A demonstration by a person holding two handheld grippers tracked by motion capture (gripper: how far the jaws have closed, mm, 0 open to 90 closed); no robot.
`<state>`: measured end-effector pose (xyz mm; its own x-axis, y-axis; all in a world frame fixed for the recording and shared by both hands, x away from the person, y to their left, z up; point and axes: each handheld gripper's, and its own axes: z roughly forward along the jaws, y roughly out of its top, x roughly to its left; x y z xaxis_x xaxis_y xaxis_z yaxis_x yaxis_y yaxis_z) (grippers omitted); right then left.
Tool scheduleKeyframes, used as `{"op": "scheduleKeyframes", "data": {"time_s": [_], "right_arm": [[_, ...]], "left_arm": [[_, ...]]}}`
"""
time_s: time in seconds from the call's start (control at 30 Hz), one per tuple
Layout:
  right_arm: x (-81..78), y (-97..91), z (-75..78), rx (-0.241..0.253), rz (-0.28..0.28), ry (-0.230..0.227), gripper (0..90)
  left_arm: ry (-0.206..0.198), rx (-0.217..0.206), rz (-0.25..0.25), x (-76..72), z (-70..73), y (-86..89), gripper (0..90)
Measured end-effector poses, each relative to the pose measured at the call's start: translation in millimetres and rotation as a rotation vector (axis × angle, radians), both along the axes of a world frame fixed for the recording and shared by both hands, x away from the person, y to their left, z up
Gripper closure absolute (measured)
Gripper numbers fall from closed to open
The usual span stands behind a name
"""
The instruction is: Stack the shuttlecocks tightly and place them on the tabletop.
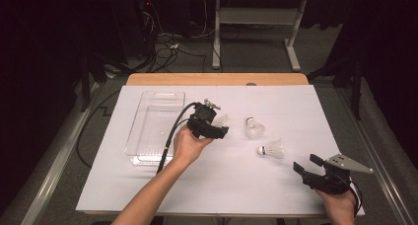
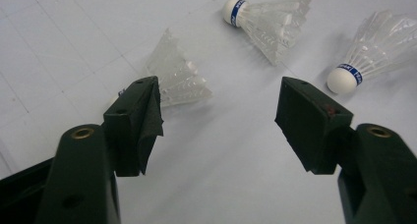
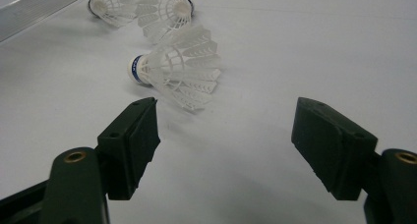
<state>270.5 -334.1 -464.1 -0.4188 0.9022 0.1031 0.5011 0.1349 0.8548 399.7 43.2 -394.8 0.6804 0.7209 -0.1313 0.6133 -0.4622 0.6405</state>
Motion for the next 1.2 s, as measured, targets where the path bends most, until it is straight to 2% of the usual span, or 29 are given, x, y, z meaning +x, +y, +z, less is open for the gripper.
{"op": "scheduleKeyframes", "data": {"time_s": [0.17, 0.27, 0.43, 0.73, 1.2], "right_arm": [[0.0, 0.0, 0.2, 0.001, 0.002, -0.001, 26.1], [-0.1, 0.0, 0.3, 0.002, 0.003, -0.002, 26.1], [-0.2, 0.3, 0.4, 0.002, 0.002, -0.003, 26.1], [-0.2, 0.3, 0.3, 0.001, 0.002, -0.003, 26.1], [-0.2, 0.4, 0.4, 0.000, 0.002, -0.004, 26.1]], "left_arm": [[0.002, -0.007, -0.003, -3.3, -1.9, 1.9, 35.4], [0.022, -0.010, -0.008, -6.4, -3.0, 2.2, 36.5], [0.004, -0.009, -0.015, -12.5, -4.0, 3.3, 36.0], [0.013, -0.020, -0.018, -18.7, -6.5, 7.7, 35.5], [0.004, -0.023, -0.029, -27.2, -8.8, 10.3, 35.2]]}}
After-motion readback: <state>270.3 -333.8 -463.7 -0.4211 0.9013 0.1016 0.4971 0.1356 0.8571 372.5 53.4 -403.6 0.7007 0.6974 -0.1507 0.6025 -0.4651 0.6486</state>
